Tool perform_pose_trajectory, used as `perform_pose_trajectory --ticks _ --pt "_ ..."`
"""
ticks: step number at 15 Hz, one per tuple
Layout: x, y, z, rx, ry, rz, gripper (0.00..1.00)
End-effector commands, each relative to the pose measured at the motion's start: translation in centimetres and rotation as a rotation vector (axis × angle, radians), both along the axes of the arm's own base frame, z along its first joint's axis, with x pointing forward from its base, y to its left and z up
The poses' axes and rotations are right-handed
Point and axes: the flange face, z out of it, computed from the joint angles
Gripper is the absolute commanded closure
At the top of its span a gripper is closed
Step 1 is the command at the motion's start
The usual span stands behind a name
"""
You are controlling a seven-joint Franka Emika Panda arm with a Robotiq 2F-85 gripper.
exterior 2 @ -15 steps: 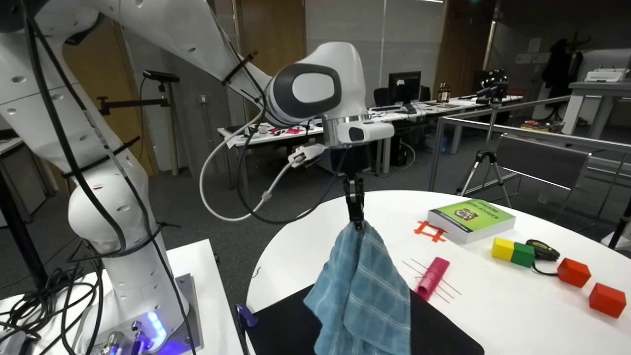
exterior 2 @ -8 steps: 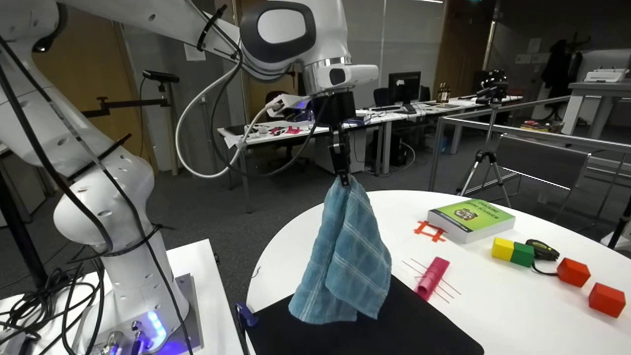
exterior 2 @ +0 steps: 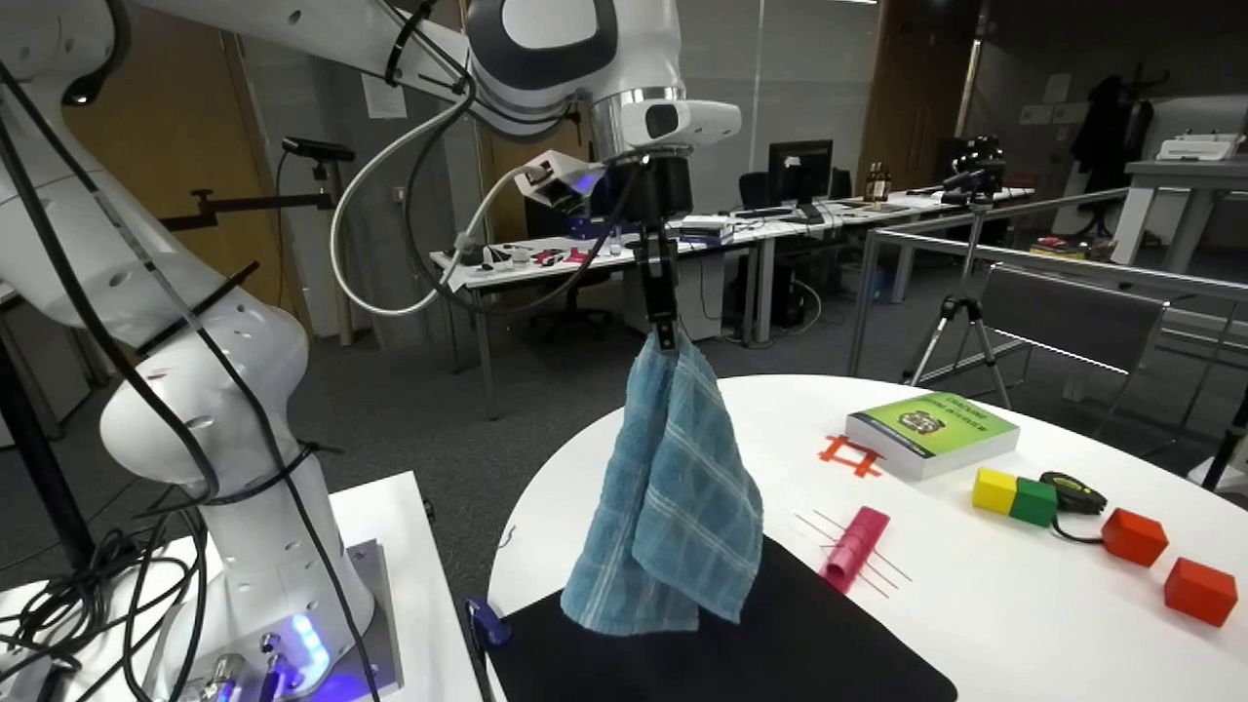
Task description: Fold the towel
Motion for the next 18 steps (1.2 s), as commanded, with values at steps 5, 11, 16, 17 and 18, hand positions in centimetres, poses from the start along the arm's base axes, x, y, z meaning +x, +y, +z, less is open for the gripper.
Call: perform_pose_trajectory --ticks 5,11,16,17,18 --pt "2.4 -1.8 -6.2 0.132 0.267 0.064 0.97" --pt "4.8 -4.3 -10.3 0.226 0.426 0.078 0.97" --pt "7.2 -7.9 -12.7 0.220 0.470 0.036 0.97" --pt "7.6 -8.6 -13.0 0.210 0.468 0.025 0.97" --pt "7.9 -9.4 -13.3 0.197 0.461 0.020 0.97"
